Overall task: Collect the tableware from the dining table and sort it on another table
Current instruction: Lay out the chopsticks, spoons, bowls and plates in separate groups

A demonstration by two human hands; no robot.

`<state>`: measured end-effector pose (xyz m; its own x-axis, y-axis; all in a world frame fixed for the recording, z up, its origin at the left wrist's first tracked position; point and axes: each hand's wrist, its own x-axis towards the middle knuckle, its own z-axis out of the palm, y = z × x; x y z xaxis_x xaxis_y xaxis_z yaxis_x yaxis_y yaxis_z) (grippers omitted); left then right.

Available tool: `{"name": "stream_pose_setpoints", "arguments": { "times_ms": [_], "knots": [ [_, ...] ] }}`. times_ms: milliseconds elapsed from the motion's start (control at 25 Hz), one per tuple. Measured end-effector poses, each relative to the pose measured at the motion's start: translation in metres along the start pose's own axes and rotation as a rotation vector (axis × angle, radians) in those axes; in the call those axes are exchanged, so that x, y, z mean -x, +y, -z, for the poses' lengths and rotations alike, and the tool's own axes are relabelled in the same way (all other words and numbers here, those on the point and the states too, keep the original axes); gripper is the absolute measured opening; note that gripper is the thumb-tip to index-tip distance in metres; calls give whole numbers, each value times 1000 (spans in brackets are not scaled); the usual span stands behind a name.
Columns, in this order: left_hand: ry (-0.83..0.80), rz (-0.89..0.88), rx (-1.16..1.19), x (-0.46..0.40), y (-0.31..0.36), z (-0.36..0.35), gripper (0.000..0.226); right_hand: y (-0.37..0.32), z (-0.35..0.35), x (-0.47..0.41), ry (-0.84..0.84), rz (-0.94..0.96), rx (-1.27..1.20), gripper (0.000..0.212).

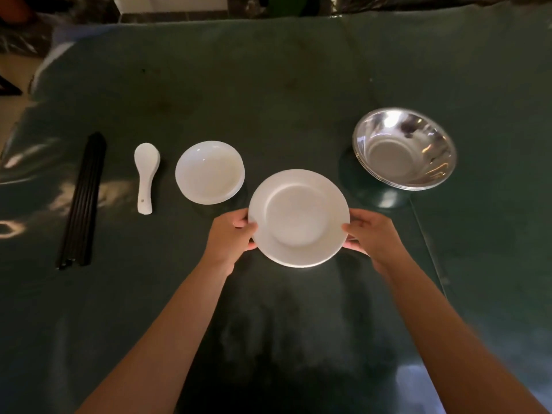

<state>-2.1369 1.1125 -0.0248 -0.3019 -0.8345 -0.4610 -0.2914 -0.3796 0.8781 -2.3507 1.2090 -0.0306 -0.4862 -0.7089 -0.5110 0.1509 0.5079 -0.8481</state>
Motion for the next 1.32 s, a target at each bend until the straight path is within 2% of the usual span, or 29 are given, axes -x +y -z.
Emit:
{"name": "stream_pose_setpoints", "arguments": {
  "times_ms": [120,160,200,240,320,360,440,560,720,1160,1320],
  "knots": [
    [39,-24,-162,-7,-4,-1,13,0,1,-8,3,-21,-6,29],
    [89,-97,-331,-3,-7,0,19,4,1,-4,35,7,65,33],
    [168,-240,-550,3,-10,1,35,9,3,1,99,115,237,42],
    [198,-462,-744,9,-14,1,48,17,6,7,168,325,485,49],
    [66,-896,-1019,20,-20,-7,55,33,9,20,137,880,956,50],
    [-24,-1015,-1112,23,-24,-12,51,38,11,23,58,1082,1102,45],
    [-99,-1072,-1163,23,-27,-18,40,39,11,19,-39,1247,1214,36],
    [-119,-1105,-1155,16,-27,-19,31,33,8,8,-40,1317,1188,26],
    [-140,-1113,-1139,11,-25,-19,30,25,9,-3,-119,1350,1154,21],
    [3,-949,-1204,-48,14,-22,37,-23,-12,-61,-41,1202,1172,27],
    [-16,-1014,-1201,-49,10,-16,32,-21,-7,-63,-81,1266,1220,26]
  ]
}}
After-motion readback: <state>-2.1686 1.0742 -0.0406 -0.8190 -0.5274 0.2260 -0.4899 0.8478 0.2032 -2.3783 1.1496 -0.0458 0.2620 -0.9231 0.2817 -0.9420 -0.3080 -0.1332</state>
